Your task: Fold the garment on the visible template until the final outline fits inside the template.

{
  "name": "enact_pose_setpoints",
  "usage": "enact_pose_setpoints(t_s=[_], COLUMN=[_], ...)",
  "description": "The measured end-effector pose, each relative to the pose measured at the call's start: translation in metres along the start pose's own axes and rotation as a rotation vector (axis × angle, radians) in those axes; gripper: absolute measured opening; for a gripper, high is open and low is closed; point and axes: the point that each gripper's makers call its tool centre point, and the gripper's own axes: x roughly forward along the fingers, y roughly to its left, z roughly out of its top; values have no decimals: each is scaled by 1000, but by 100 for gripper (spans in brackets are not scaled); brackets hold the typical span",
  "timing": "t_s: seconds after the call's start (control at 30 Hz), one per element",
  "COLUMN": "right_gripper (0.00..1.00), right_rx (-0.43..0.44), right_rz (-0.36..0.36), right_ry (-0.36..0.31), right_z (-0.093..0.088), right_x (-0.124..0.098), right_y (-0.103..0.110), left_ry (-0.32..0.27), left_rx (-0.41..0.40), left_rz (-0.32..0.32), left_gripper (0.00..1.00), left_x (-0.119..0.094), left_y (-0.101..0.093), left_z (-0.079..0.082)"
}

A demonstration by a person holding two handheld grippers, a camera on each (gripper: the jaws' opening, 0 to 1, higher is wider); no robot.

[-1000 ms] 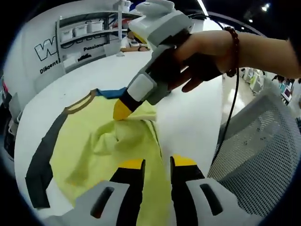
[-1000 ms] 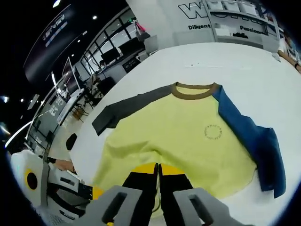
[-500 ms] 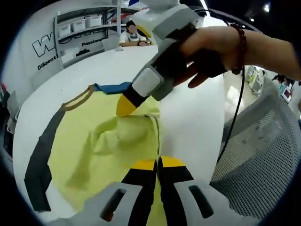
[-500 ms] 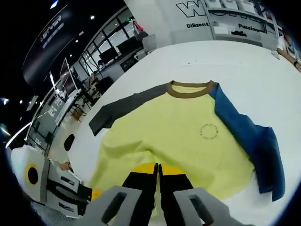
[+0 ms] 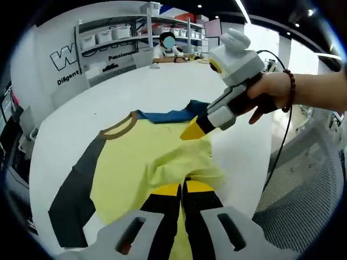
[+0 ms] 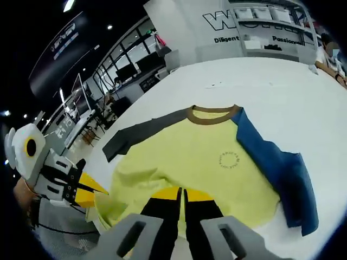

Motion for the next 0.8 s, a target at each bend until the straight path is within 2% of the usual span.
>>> enact_pose_setpoints(t_s=[0.13, 0.33, 0.47, 0.57, 0.67, 0.8], right_gripper=[0, 0, 0, 9, 17, 22], right_rx=[-44, -154, -214, -248, -252, -310], right_rz=[11, 37, 84, 113, 162, 202], right_ry=[-31, -72, -57, -51, -49, -34], right_z=[-3, -9, -16, -21, -25, -31], right_x=[-15, -30, -34, -35, -34, -30], right_y=[5, 26, 45, 57, 71, 85], left_ry=[-25, -39, -46, -37, -53, -63], left_rx=[-8, 9, 8, 13, -7, -18], left_rz=[12, 41, 54, 75, 91, 113], left_gripper=[5, 5, 5, 5, 5, 5], left_x=[-4, -6, -7, -7, -7, -7], left_y=[6, 16, 22, 28, 34, 40], left_z=[12, 23, 28, 28, 33, 37])
